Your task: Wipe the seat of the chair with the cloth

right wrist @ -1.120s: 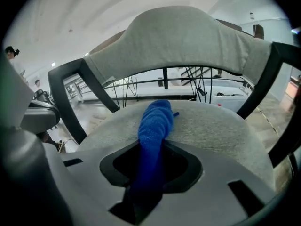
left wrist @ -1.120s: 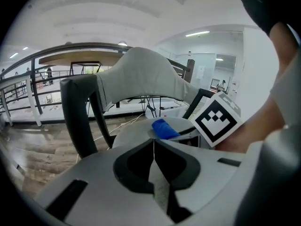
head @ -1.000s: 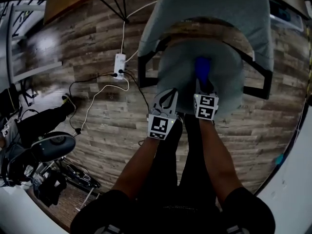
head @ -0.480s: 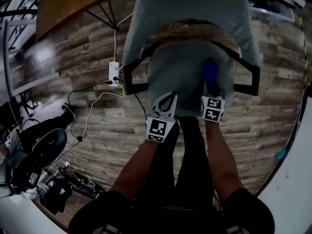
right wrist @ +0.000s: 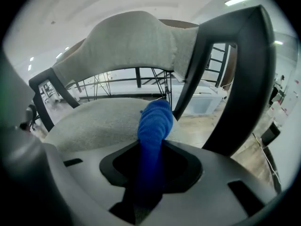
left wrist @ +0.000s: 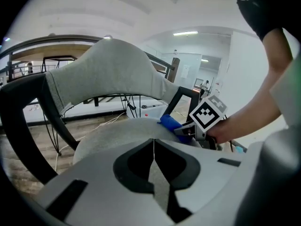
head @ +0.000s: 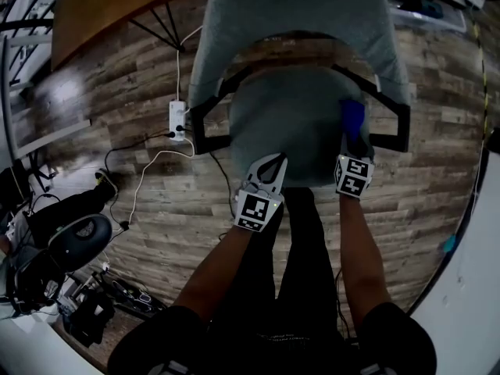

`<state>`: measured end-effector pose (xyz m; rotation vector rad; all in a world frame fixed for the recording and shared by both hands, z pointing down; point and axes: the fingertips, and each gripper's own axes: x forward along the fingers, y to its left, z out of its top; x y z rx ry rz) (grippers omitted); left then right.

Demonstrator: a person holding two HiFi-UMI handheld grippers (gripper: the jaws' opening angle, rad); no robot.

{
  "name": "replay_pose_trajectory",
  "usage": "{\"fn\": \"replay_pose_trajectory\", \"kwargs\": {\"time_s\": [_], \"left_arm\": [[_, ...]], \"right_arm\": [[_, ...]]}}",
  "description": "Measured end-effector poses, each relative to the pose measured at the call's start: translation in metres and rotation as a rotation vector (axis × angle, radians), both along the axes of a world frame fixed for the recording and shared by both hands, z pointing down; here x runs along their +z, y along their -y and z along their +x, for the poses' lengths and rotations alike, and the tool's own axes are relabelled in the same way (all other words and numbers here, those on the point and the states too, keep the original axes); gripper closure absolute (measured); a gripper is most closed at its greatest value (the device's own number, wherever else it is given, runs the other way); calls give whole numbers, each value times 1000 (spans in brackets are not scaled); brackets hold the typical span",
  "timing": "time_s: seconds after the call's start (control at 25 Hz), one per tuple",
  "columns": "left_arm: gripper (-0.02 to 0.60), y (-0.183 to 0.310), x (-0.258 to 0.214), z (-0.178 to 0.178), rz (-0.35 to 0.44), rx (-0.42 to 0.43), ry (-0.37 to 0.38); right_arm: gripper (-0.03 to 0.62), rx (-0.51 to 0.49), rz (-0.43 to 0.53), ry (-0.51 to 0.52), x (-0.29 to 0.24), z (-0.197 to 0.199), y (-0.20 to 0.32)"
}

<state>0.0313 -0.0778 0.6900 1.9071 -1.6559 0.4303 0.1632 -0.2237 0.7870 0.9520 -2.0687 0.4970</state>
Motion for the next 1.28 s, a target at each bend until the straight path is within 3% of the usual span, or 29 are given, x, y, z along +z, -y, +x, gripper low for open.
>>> {"fn": "replay_pose_trajectory", "kwargs": {"time_s": [0.24, 0.48, 0.64, 0.96, 1.28], "left_arm": [[571, -9, 4, 4, -1, 11, -15], [571, -22, 6, -8, 14, -30, -20], [571, -41, 11, -29, 7, -73, -13], [571, -83, 14, -81, 2, -247, -37], [571, -123, 18, -124, -3, -334, -18]], "right_arm": [[480, 23, 17, -28, -1, 14, 7], [480, -30, 50, -16, -14, -1, -8], [480, -117, 32, 17, -17, -33, -44], [480, -259, -116, 104, -28, -109, -166], [480, -376, -130, 182, -34, -185, -238]]}}
